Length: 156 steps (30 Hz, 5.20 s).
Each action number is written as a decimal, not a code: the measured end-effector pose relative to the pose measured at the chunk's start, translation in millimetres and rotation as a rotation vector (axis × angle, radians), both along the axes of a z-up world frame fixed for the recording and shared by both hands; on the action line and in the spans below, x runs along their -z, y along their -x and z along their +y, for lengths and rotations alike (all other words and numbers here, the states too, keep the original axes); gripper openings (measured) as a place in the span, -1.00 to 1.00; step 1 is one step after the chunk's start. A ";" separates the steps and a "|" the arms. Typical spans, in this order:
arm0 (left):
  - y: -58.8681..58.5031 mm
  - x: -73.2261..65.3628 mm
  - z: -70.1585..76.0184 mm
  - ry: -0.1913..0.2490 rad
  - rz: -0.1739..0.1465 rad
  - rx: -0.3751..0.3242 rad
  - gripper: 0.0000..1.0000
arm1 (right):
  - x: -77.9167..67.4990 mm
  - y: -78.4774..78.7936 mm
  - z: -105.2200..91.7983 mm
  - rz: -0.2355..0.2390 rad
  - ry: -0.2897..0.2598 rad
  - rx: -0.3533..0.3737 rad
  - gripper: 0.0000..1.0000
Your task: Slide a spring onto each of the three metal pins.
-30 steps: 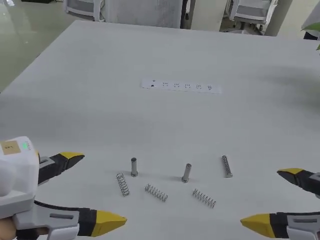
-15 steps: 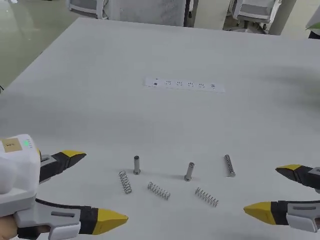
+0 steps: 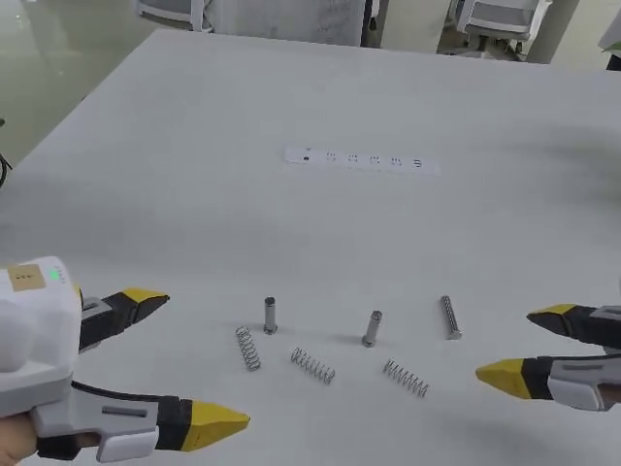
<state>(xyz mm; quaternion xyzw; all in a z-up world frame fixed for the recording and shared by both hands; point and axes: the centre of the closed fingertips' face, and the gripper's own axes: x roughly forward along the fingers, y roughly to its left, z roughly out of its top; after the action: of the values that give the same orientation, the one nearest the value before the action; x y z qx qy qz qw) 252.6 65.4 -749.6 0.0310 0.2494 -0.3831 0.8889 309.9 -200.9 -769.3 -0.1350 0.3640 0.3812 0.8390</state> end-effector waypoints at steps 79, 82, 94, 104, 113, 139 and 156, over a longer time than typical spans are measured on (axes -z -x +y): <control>-10.4 9.3 9.5 -0.018 0.029 -0.025 0.81 | 79.6 -88.8 15.4 0.324 0.149 0.181 -0.73; -13.7 10.0 13.3 -0.026 0.017 -0.050 0.89 | 80.2 -88.3 15.2 0.314 0.179 0.164 -0.76; -14.2 10.8 14.9 -0.026 0.023 -0.053 0.86 | 82.5 -88.5 13.7 0.288 0.221 0.141 -0.84; -11.3 11.7 13.3 -0.025 0.027 -0.041 0.84 | 82.9 -88.8 13.2 0.254 0.238 0.127 -0.89; -11.1 12.7 13.2 -0.030 0.030 -0.038 0.84 | 82.3 -87.3 14.3 0.238 0.234 0.117 -0.90; -6.8 13.8 5.9 -0.055 0.027 -0.002 0.83 | 65.7 -67.3 7.2 0.169 0.140 0.111 -0.90; -2.0 10.7 2.2 -0.061 0.023 0.011 0.81 | 57.8 -55.3 10.7 0.107 0.092 0.107 -0.91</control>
<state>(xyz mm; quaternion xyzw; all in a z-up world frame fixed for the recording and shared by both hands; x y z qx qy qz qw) 254.7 67.6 -760.2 0.0550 0.2712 -0.3803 0.8825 365.2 -190.2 -827.1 -0.1332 0.4323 0.3251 0.8305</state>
